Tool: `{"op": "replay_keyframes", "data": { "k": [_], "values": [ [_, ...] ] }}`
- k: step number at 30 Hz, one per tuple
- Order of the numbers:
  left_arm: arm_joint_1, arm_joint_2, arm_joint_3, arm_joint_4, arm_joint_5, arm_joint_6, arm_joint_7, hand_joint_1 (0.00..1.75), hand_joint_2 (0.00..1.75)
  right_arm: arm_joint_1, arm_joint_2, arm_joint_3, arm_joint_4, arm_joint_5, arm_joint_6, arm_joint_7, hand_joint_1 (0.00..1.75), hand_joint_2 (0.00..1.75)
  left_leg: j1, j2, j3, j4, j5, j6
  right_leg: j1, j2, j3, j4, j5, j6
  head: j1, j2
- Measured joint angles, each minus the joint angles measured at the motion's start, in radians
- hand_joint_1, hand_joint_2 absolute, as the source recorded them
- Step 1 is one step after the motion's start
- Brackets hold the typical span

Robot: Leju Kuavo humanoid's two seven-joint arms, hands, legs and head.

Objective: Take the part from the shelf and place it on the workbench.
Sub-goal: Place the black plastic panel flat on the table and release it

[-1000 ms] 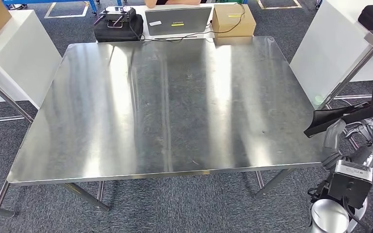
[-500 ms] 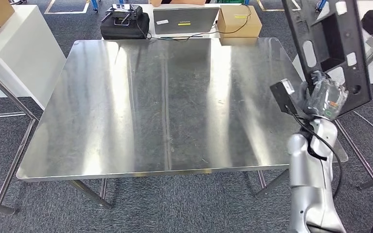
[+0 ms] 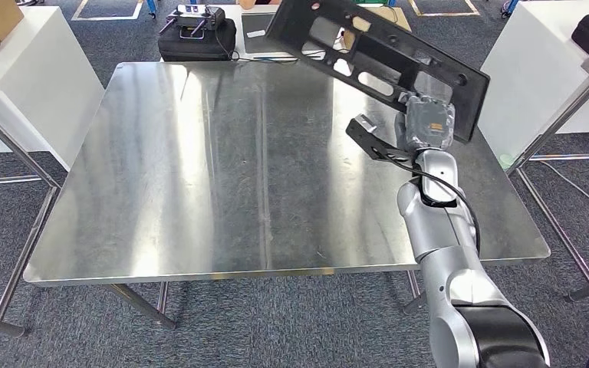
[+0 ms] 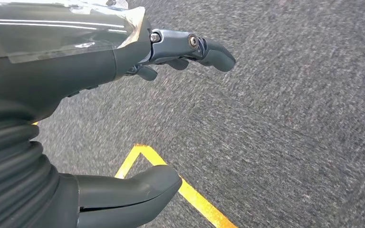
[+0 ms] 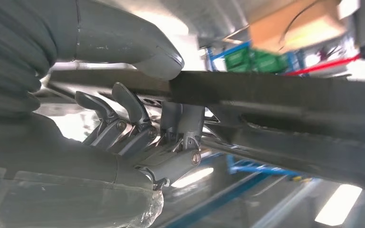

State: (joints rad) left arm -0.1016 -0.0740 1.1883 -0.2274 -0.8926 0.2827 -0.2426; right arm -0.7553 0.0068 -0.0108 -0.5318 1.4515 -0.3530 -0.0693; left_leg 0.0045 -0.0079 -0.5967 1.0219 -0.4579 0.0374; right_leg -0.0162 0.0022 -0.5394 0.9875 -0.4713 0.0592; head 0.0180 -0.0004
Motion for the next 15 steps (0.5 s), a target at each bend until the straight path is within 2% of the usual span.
{"op": "replay_keyframes", "data": {
  "k": [2, 4, 7, 9, 15],
  "values": [
    [0.0, 0.0, 0.0, 0.0, 0.0, 0.0, 0.0, 0.0, 1.75, 0.0, 0.001, 0.001, 0.0, 0.0, 0.001, -0.001, 1.75, 1.75, 0.0, 0.0, 0.0, 0.0, 0.0, 0.0, 0.0, 0.0, 0.0, 0.0, 0.0, 0.0, 0.0, 0.0],
    [-0.002, 0.0, -0.004, 0.0, -0.005, -0.006, -0.01, 0.0, 1.75, -0.007, 0.034, 0.021, 0.01, 0.006, 0.027, -0.026, 1.75, 1.75, 0.0, 0.002, 0.0, 0.0, 0.0, 0.0, 0.0, 0.002, -0.001, 0.0, 0.0, 0.0, 0.0, 0.0],
    [-0.012, -0.007, -0.021, 0.0, -0.016, -0.001, -0.029, 0.0, 1.75, -0.018, 0.172, 0.111, 0.049, 0.017, 0.086, -0.094, 1.75, 1.75, 0.002, 0.003, -0.001, 0.0, 0.0, -0.001, 0.001, 0.003, -0.003, 0.001, 0.0, 0.0, 0.0, 0.0],
    [-0.015, -0.011, -0.026, 0.0, -0.015, 0.007, -0.031, 0.0, 1.75, -0.021, 0.233, 0.155, 0.068, 0.011, 0.101, -0.12, 1.75, 1.75, 0.003, 0.001, -0.001, 0.0, 0.0, -0.002, 0.002, 0.001, -0.003, 0.001, -0.001, -0.001, 0.0, 0.0],
    [-0.015, -0.014, -0.025, 0.0, 0.003, 0.009, -0.001, 0.0, 1.75, -0.025, 0.296, 0.209, 0.092, -0.032, 0.114, -0.149, 1.75, 1.75, 0.002, 0.0, -0.002, 0.0, 0.0, -0.002, 0.001, 0.0, -0.004, 0.001, -0.001, -0.002, 0.0, 0.0]
  ]
}}
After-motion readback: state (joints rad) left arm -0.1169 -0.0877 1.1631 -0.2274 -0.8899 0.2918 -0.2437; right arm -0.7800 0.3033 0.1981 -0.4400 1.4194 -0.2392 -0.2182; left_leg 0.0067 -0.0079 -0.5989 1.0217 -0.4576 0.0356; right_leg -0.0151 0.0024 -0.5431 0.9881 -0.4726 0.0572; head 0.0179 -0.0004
